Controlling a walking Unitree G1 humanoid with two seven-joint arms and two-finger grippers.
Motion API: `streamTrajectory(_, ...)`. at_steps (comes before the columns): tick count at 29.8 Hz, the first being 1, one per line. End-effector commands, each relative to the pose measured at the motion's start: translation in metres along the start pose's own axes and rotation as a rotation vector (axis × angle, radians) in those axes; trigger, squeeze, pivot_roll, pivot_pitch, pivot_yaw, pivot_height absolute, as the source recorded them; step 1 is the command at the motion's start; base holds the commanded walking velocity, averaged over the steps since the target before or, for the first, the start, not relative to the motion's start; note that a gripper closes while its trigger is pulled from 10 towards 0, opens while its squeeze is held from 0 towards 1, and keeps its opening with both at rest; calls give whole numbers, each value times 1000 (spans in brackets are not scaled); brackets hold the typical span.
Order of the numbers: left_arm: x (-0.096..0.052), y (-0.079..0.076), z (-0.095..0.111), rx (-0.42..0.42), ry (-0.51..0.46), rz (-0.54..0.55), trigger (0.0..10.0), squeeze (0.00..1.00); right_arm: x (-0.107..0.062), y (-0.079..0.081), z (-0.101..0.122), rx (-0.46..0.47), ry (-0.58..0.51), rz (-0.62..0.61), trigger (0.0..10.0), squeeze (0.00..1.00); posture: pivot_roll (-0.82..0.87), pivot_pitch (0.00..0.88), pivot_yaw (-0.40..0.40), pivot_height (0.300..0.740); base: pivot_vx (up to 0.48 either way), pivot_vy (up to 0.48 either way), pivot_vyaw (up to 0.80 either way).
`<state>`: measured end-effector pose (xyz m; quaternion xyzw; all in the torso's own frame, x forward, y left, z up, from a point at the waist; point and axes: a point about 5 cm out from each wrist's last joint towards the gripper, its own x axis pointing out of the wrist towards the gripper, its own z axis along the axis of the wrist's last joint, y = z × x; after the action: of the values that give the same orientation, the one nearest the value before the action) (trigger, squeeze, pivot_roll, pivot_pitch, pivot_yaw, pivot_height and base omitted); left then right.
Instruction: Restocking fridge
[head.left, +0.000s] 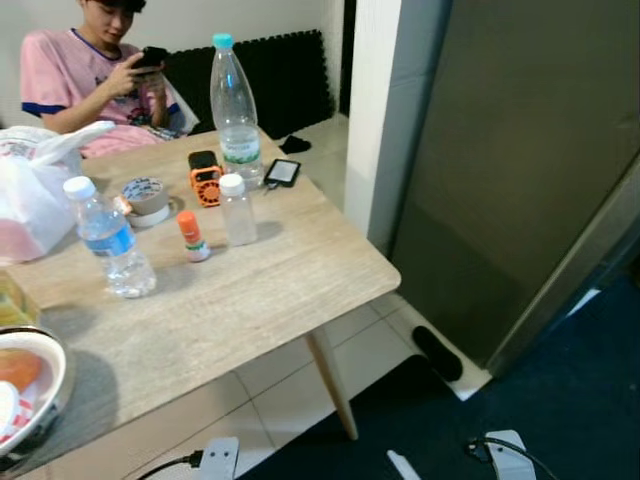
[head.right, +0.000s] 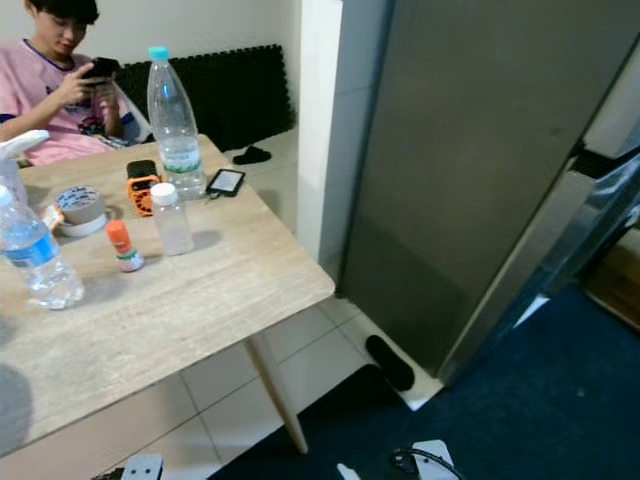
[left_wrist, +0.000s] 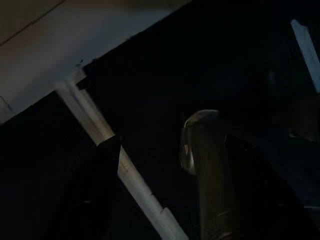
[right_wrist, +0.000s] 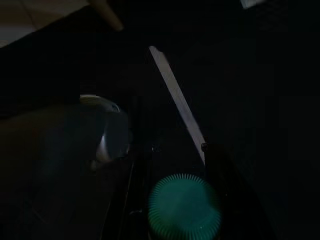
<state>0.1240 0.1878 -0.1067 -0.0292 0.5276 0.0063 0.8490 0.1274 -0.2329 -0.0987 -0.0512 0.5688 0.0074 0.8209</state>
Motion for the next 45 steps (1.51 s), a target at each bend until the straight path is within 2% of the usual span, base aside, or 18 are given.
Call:
streamTrajectory(1,-1,1,-3,2,12,2,10000,0,0,-1,6,7,-24,-9,10000,0,-1,0,-2,740,0,0,0)
streamTrajectory(21,0,-1,-3,-3,11,-4,10000,0,0,0,6,32,-33,-8,10000,0,-3,0,1,740,0,0,0)
streamTrajectory(32,-1,6,-2,5,14,5,10000,0,0,-3,6,45,-34,-22,10000,0,-31,0,31,740,0,0,0)
streamTrajectory(33,-1,7,-1,7,15,9,10000,0,0,-2,5,52,-34,-23,4392,0,-38,0,34,740,0,0,0)
streamTrajectory(34,-1,8,1,-2,9,12,10000,0,0,1,4,53,-36,-12,275,0,-39,0,34,740,0,0,0)
streamTrajectory(35,-1,9,3,-9,4,14,10000,0,1,3,4,53,-36,-3,275,0,-36,0,35,740,0,0,0)
streamTrajectory(36,-1,10,6,-6,-3,20,10000,0,1,5,3,47,-32,0,10000,0,-23,0,31,740,0,0,0)
streamTrajectory(39,0,12,13,-32,-26,26,10000,0,1,5,1,54,-22,-7,10000,0,-22,0,38,740,0,0,0)
streamTrajectory(45,0,12,15,-26,-31,27,10000,0,1,4,5,56,-29,-13,10000,0,-4,0,26,740,0,0,0)
